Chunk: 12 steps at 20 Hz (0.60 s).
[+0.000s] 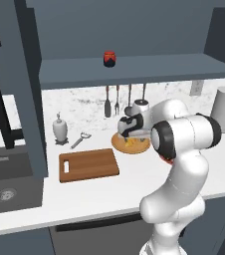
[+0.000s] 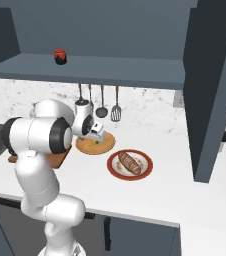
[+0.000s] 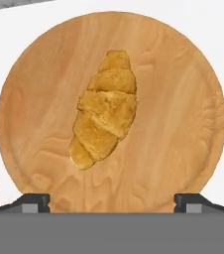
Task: From the different types of pastries on the counter, select a croissant and place it on the cutting board. Then retrieve a jar of jam from the cabinet and place it alongside the croissant on the cutting board.
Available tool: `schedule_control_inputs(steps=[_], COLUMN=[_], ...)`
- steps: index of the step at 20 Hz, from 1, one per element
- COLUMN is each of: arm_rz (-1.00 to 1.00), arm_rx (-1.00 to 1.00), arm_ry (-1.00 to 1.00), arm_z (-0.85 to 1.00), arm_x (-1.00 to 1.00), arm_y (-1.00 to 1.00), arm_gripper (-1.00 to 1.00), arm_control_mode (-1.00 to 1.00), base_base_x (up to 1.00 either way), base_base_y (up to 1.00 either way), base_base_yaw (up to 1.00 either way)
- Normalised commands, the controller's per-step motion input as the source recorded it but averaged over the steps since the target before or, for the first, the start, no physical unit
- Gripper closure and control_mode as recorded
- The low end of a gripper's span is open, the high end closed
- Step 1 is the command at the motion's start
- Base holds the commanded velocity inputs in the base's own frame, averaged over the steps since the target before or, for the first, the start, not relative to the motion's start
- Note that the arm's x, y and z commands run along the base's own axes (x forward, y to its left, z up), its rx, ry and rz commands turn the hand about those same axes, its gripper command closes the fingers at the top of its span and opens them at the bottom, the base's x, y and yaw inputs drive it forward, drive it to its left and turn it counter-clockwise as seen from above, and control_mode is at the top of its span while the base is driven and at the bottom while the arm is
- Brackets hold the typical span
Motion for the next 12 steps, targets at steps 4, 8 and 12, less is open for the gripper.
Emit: schedule_control_inputs(steps=[4, 8, 12], arm_rz=[0.0, 0.0, 0.0], arm_rx=[0.0, 0.0, 0.0], arm_ry=[0.01, 0.0, 0.0], arm_z=[-0.36, -0.3, -0.3], arm_x=[0.46, 0.49, 0.38], arm_y=[-0.06, 0.0, 0.0], arm_gripper=[-1.0, -1.0, -1.0], arm_control_mode=[-1.0, -1.0, -1.0], base_base_x=[0.0, 0.0, 0.0], base_base_y=[0.0, 0.0, 0.0], base_base_yaw=[0.0, 0.0, 0.0])
